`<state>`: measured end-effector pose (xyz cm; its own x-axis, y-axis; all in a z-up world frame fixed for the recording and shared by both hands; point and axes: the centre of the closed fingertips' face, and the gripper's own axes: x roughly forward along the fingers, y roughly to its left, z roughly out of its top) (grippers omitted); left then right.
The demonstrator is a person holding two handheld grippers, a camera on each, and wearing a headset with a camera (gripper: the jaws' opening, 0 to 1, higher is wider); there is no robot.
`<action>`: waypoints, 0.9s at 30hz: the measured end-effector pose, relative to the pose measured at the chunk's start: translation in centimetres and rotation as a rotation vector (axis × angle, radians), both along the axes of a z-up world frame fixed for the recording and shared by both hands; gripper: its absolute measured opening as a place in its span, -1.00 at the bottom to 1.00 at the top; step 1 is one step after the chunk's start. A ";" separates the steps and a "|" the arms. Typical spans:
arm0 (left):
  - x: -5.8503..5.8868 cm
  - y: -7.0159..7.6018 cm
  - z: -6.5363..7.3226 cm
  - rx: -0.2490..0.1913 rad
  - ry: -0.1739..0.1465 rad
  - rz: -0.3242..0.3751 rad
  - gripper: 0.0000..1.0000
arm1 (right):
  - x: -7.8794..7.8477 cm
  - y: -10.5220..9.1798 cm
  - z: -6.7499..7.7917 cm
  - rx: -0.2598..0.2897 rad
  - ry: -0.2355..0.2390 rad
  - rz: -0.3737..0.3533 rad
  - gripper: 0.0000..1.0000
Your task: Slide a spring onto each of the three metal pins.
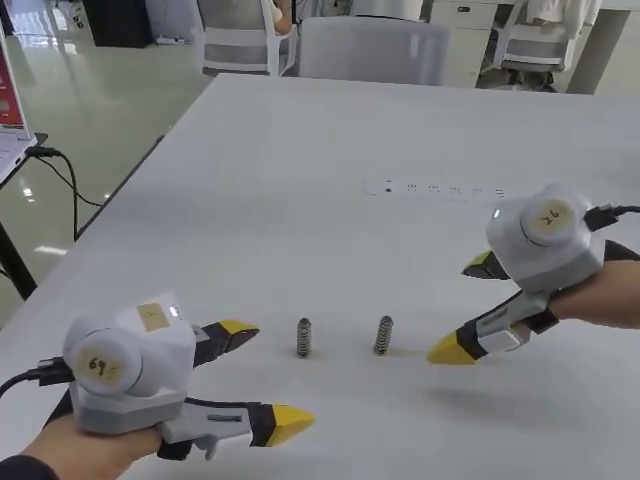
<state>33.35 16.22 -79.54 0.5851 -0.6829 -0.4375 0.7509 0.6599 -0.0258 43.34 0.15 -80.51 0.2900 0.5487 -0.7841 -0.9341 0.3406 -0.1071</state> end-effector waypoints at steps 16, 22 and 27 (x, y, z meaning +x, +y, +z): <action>0.1 -0.4 0.2 0.002 -0.002 -0.008 0.36 | -1.3 -3.2 -0.2 0.066 -0.026 -0.094 0.77; 0.2 -0.6 0.3 -0.001 -0.004 -0.010 0.36 | -2.2 -4.0 -0.2 0.104 -0.037 -0.121 0.77; 0.2 -0.5 0.3 -0.001 -0.004 -0.009 0.37 | -2.9 -4.6 -0.1 0.138 -0.043 -0.150 0.79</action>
<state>33.51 15.69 -79.24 0.5805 -0.6890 -0.4340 0.7572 0.6528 -0.0235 40.42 -4.43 -80.61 0.4078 0.5979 -0.6901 -0.8674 0.4896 -0.0883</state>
